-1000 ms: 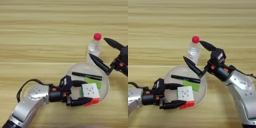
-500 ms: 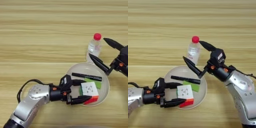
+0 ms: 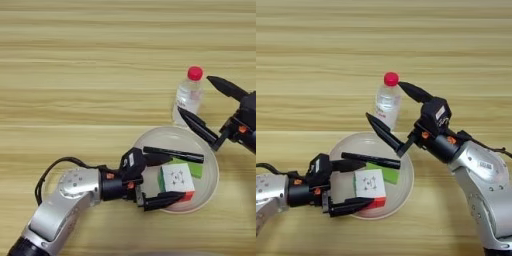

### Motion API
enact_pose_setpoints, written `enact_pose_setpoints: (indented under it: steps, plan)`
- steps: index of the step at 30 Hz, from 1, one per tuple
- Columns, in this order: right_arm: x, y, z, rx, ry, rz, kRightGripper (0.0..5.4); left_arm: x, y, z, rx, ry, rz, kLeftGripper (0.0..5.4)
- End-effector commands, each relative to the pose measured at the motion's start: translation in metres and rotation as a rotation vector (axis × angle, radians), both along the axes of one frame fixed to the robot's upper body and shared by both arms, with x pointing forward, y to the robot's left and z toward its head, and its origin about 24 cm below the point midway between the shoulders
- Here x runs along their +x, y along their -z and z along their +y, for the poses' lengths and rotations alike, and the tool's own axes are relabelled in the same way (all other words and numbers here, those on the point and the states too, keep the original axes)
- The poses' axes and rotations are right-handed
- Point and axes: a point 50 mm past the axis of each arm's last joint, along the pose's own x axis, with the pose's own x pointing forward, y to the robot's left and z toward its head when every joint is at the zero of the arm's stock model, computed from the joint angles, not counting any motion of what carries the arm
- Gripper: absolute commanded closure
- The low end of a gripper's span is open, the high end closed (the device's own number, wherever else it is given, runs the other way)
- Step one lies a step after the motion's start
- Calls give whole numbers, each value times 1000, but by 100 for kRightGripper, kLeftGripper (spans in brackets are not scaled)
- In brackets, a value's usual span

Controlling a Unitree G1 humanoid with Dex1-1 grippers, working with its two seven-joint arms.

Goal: Move the objects on the table

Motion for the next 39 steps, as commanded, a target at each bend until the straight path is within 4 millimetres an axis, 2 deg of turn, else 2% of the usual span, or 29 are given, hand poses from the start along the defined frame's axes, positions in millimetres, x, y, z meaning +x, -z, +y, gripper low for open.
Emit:
enact_pose_setpoints:
  steps: [1, 7, 20, 29, 39]
  plan:
    - [0, -3, -1, 3, -4, -11, 0, 4, -1, 0, 12, -9, -18, 69]
    - [0, -2, -2, 3, 0, -9, 0, 5, -5, 1, 0, -18, -36, 2]
    - [1, 0, -7, -5, 1, 7, 0, 25, -49, 12, -237, -172, -84, 2]
    - [1, 11, -16, -45, -25, 68, 0, 70, -59, 34, -287, -636, -135, 2]
    - [-8, 28, -16, -155, -190, 159, 0, 98, -41, 62, -127, -1069, -244, 2]
